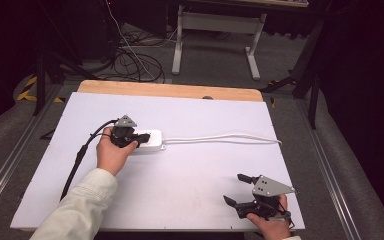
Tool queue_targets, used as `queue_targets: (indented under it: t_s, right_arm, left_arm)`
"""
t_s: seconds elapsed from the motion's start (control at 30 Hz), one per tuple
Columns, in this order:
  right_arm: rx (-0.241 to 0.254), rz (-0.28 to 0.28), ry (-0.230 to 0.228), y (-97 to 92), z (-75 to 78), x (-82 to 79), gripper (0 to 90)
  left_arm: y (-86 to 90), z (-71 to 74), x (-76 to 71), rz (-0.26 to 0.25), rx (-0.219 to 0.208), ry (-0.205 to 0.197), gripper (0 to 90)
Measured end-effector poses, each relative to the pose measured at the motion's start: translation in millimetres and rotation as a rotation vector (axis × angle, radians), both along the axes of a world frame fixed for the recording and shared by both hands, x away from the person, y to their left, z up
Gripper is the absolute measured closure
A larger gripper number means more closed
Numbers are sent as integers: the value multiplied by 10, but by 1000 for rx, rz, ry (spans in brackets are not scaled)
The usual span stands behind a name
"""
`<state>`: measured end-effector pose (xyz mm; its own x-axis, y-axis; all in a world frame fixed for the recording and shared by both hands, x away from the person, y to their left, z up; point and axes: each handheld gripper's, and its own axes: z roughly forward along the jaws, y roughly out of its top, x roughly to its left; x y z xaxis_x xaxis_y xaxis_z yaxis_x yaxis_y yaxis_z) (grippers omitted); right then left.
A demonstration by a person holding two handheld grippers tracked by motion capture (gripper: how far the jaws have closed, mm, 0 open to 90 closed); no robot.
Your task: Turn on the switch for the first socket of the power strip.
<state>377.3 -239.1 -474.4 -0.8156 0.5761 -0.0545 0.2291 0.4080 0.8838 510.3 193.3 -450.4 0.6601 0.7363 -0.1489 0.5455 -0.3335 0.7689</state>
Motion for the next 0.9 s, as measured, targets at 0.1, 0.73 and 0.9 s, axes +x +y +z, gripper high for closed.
queue_targets:
  t_s: [0.1, 0.73, 0.9]
  right_arm:
    - [1, 1, 1, 0, 0, 0, 159]
    - [-3, 8, 8, 6, -10, 6, 159]
    - [-8, 7, 8, 8, -10, 5, 159]
  left_arm:
    - [2, -26, 30, 2, -5, 7, 899]
    - [-8, -114, 81, 13, 58, 16, 900]
    - [-48, -129, 72, 10, 73, -16, 900]
